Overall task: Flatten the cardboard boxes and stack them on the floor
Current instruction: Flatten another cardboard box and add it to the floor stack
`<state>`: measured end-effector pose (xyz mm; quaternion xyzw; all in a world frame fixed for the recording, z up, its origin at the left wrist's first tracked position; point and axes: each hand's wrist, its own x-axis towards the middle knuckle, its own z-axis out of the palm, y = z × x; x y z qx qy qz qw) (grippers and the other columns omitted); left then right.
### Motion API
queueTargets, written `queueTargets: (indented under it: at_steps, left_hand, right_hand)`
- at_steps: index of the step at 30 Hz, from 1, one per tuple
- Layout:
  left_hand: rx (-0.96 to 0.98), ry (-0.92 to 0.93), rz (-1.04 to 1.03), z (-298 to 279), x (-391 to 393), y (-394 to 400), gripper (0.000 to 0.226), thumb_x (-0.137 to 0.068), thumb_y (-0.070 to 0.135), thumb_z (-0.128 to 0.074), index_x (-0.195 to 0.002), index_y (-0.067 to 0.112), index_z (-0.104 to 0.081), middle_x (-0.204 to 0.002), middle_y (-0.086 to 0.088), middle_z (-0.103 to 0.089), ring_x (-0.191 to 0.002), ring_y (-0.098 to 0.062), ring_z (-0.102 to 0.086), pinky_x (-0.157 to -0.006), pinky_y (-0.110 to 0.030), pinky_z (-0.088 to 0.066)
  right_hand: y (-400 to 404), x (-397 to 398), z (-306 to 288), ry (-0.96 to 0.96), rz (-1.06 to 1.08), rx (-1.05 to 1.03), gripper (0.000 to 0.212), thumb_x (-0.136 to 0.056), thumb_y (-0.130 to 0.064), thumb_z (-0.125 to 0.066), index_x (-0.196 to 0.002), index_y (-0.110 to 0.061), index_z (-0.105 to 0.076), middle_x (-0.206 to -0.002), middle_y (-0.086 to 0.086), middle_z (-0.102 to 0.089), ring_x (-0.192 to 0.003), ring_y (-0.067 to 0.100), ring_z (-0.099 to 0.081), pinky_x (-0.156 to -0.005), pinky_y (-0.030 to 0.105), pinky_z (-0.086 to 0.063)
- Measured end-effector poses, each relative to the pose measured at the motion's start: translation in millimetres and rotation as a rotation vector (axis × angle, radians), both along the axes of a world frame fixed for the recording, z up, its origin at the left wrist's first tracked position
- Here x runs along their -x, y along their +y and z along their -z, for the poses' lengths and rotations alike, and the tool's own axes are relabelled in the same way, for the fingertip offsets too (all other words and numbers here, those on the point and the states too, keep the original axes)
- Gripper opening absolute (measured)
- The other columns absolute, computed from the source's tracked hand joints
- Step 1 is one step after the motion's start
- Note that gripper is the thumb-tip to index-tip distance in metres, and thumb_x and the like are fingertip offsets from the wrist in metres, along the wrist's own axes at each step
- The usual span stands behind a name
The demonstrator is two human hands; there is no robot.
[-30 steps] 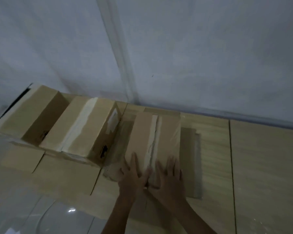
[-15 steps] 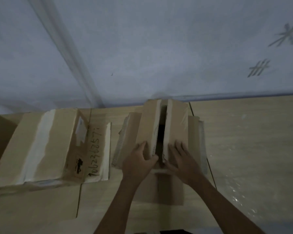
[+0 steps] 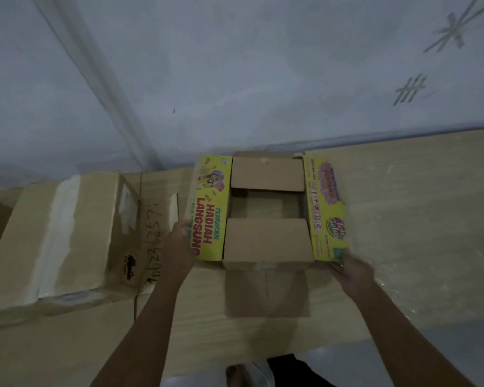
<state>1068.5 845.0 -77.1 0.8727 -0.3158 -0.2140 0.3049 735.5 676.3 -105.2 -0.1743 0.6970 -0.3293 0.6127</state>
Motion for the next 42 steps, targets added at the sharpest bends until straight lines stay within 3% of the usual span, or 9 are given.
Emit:
queueTargets:
  at_steps: [3,6,11,16,20,24,28,35,42]
  left_hand:
    - [-0.172,-0.167,0.040,-2.8,0.0,-15.2,0.039,-0.090,0.023,-0.059,-0.128,0.019,-0.054,-0.122,-0.013,-0.061,-0.094,-0.027,-0.058,-0.072,-0.038,-0.048]
    - [0.002,-0.461,0.098,-24.4,22.1,-39.9,0.044,-0.084,0.016,-0.062,-0.127,0.023,-0.061,-0.128,-0.012,-0.059,-0.116,-0.041,-0.053,-0.097,-0.053,-0.046]
    - [0.055,-0.849,0.374,-50.7,74.1,-72.8,0.045,-0.080,0.025,-0.063,-0.125,0.026,-0.067,-0.143,-0.007,-0.055,-0.137,-0.039,-0.042,-0.119,-0.061,-0.014]
    - [-0.054,-0.736,0.724,-20.5,105.9,-103.0,0.060,-0.081,0.030,-0.069,-0.139,0.023,-0.057,-0.142,-0.004,-0.058,-0.138,-0.031,-0.048,-0.117,-0.060,-0.027]
    - [-0.362,-0.507,0.709,-8.4,110.9,-121.5,0.084,-0.092,0.070,-0.045,-0.157,0.022,-0.025,-0.163,-0.002,-0.029,-0.153,-0.025,-0.020,-0.124,-0.055,0.002]
    - [-0.372,-0.338,0.722,-10.8,109.2,-144.6,0.076,-0.091,0.071,-0.046,-0.150,0.025,-0.038,-0.138,-0.003,-0.055,-0.133,-0.025,-0.046,-0.125,-0.048,-0.005]
    - [-0.251,-0.325,0.639,-2.1,117.2,-137.6,0.064,-0.090,0.066,-0.056,-0.136,0.022,-0.056,-0.123,-0.004,-0.062,-0.114,-0.027,-0.054,-0.099,-0.037,-0.039]
    - [0.237,-0.757,0.522,-28.6,144.2,-91.1,0.036,-0.094,0.054,-0.059,-0.110,0.023,-0.069,-0.104,0.004,-0.066,-0.096,-0.021,-0.058,-0.083,-0.037,-0.047]
    - [0.284,-0.756,0.429,-62.6,146.5,-49.5,0.024,-0.100,0.040,-0.056,-0.097,0.020,-0.068,-0.090,0.006,-0.070,-0.078,-0.016,-0.066,-0.063,-0.035,-0.051]
  right_hand:
    - [-8.7,16.0,-13.8,0.211,-0.169,-0.005,0.040,-0.094,-0.027,-0.065,-0.118,0.004,-0.057,-0.110,0.016,-0.061,-0.091,0.029,-0.062,-0.085,0.042,-0.049]
    - [-26.1,16.5,-52.3,0.680,-0.250,0.205,0.069,-0.081,-0.028,-0.077,-0.134,0.008,-0.050,-0.132,0.026,-0.056,-0.120,0.036,-0.056,-0.099,0.041,-0.045]
    - [-76.4,-32.2,-112.2,0.815,-0.417,0.734,0.050,-0.084,-0.024,-0.070,-0.128,-0.003,-0.056,-0.132,0.015,-0.053,-0.123,0.029,-0.051,-0.101,0.033,-0.038]
    - [-127.7,-113.4,-115.0,0.802,-1.181,1.051,0.048,-0.085,-0.020,-0.068,-0.130,-0.005,-0.056,-0.135,0.014,-0.053,-0.126,0.031,-0.048,-0.104,0.037,-0.037]
    - [-145.4,-159.6,-87.3,0.818,-1.528,1.088,0.064,-0.082,-0.024,-0.072,-0.137,-0.004,-0.046,-0.141,0.015,-0.046,-0.131,0.034,-0.042,-0.104,0.041,-0.039]
    - [-161.1,-181.4,-38.0,1.009,-1.745,1.095,0.090,-0.082,-0.029,-0.075,-0.153,-0.017,-0.021,-0.160,0.009,-0.018,-0.147,0.033,-0.019,-0.119,0.048,-0.022]
    - [-167.1,-184.7,-6.9,1.161,-1.884,1.201,0.091,-0.078,-0.029,-0.078,-0.147,-0.030,-0.020,-0.159,0.008,-0.009,-0.146,0.037,-0.013,-0.114,0.054,-0.027]
    - [-161.3,-186.0,-31.8,1.096,-1.850,1.239,0.064,-0.088,-0.010,-0.056,-0.142,-0.028,-0.029,-0.153,0.017,-0.025,-0.137,0.044,-0.029,-0.107,0.056,-0.035]
    - [-186.6,-167.2,-95.5,0.950,-1.767,1.314,0.052,-0.091,-0.011,-0.050,-0.138,-0.034,-0.048,-0.130,0.011,-0.060,-0.115,0.036,-0.058,-0.085,0.044,-0.048]
